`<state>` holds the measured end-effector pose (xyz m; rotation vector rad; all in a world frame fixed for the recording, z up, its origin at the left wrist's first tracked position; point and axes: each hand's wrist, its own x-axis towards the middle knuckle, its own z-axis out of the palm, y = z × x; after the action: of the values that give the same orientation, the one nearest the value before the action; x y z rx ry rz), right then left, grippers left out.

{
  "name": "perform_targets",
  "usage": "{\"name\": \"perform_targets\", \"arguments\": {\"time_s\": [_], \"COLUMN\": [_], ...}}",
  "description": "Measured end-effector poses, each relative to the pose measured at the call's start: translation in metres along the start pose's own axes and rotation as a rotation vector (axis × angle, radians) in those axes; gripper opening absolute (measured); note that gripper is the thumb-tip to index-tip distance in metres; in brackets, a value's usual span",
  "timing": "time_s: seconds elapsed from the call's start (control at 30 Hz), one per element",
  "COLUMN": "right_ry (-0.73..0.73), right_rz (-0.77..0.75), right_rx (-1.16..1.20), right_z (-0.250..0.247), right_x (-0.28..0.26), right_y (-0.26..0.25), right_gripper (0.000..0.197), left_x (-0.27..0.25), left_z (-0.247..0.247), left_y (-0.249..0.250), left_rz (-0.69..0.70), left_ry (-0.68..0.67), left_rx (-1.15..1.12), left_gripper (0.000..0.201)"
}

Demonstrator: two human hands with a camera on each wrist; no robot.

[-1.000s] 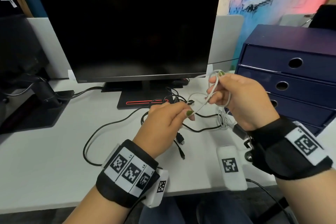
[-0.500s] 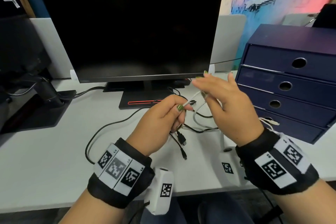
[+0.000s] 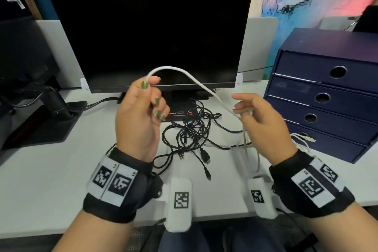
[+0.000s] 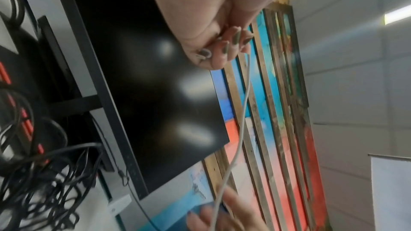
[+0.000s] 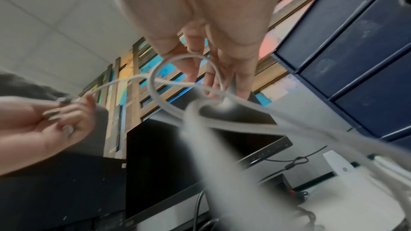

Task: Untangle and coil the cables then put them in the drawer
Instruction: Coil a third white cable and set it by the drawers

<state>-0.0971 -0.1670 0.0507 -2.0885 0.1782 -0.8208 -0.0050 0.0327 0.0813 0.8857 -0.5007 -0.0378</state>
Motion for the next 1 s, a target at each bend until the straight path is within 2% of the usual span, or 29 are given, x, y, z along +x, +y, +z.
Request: {"name": "perform_targets", "arguments": {"time_s": [0.1,0.27,0.37,0.47,0.53,0.67,0.77,0.87,1.0], "right_ry": [0.059,0.090,0.232,0.348,0.346,0.190,0.166,0.162,0.138], "right_rz": [0.038,0.078,0.076,0.058,0.039,0.066,-0.050,-0.172,-0.247], "right_rx": [0.053,0.269,0.353,0.260,0.093,-0.181,-0.343,-0.292,-0.008], "right_z": [-0.015,-0.035,-0.043,-0.045,-0.042,-0.022,-0.009,0.001,0.014], "right_x": [0.008,0.019,0.024,0.025,0.021,0.013,0.008,-0.001,-0.018], "right_y": [0.006,0.016,0.024,0.038,0.041,0.033,0.020,-0.005,-0.043], "right_gripper": [0.049,0.058,0.052,0.061,0.058,0.040,0.015,0.028,0.037], "left_x": [0.011,0.024,0.028,0.030,0.030,0.026,0.017,0.005,-0.006], "left_z": [-0.012,-0.029,-0.038,-0.044,-0.044,-0.035,-0.020,-0.002,0.014], "left_y": [0.011,0.026,0.031,0.032,0.030,0.022,0.014,0.005,-0.006], "left_rz": [0.046,0.155,0.228,0.270,0.246,0.056,-0.045,-0.099,-0.142], "left_ry": [0.121,0.301,0.433,0.491,0.455,0.267,0.167,0.102,0.026], "left_rx": [-0.036,-0.110,-0.104,-0.062,0.009,0.151,0.268,0.337,0.440], "left_gripper": [0.025,0.028,0.031,0.032,0.030,0.025,0.025,0.026,0.025]}}
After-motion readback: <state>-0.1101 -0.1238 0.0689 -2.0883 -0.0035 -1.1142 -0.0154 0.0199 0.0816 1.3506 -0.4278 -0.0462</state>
